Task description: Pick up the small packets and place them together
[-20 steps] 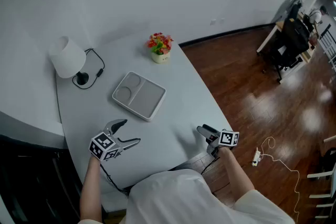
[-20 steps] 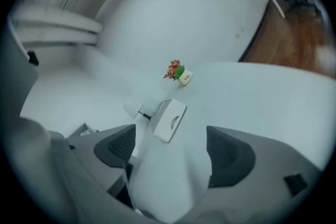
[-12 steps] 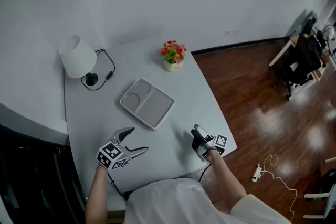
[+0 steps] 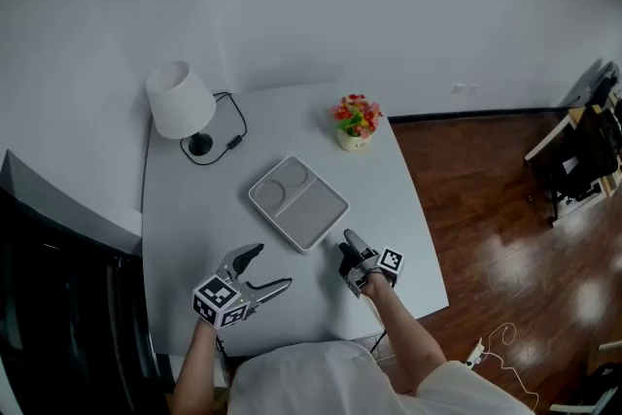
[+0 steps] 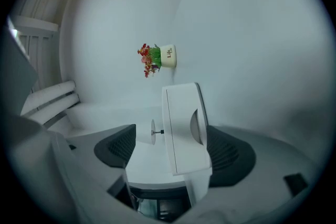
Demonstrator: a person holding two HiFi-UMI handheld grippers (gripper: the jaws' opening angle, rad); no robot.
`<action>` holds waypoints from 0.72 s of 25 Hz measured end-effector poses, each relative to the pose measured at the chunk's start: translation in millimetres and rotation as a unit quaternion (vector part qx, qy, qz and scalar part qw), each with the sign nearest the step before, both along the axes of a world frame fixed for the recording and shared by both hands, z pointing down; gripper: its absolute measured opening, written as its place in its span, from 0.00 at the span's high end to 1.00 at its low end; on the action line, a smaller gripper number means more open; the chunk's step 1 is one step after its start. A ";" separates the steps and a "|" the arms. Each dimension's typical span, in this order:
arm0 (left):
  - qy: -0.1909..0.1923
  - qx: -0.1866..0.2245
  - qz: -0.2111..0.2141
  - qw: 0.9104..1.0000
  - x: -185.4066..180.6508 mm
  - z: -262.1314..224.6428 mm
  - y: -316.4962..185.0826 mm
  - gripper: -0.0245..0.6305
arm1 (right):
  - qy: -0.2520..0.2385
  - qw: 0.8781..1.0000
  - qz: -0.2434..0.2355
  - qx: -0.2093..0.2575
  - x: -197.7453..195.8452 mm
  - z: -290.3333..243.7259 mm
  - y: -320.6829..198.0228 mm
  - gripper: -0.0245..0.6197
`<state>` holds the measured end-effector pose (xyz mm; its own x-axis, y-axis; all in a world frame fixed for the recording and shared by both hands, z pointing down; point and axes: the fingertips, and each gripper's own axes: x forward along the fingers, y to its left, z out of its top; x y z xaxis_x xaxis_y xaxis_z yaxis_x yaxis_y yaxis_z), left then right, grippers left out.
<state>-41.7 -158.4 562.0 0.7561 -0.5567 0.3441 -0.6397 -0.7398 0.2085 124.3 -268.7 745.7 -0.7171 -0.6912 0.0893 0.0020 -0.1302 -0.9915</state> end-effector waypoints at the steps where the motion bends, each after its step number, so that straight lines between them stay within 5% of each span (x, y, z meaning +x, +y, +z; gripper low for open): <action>1: 0.003 0.003 -0.004 1.000 -0.6 -3.1 1.9 0.34 | -0.002 1.000 0.003 0.000 -2.8 0.1 -5.9 0.31; 7: 0.011 0.031 -0.050 0.998 -10.5 -23.9 13.2 0.35 | -0.022 1.000 0.022 0.000 -13.8 4.5 -31.3 0.31; 15: 0.023 0.062 -0.120 0.991 -26.0 -44.9 26.8 0.35 | -0.003 1.000 -0.010 0.017 -45.4 7.9 -43.5 0.32; 18: 0.021 0.058 -0.130 0.990 -29.7 -40.1 37.7 0.35 | 0.032 0.999 -0.029 0.026 -45.9 20.6 -44.0 0.43</action>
<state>-71.4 -120.7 521.8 0.5946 -0.7682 0.2373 -0.8039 -0.5723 0.1616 78.4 -312.7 766.3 -0.7499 -0.6535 0.1027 -0.0686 -0.0775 -0.9946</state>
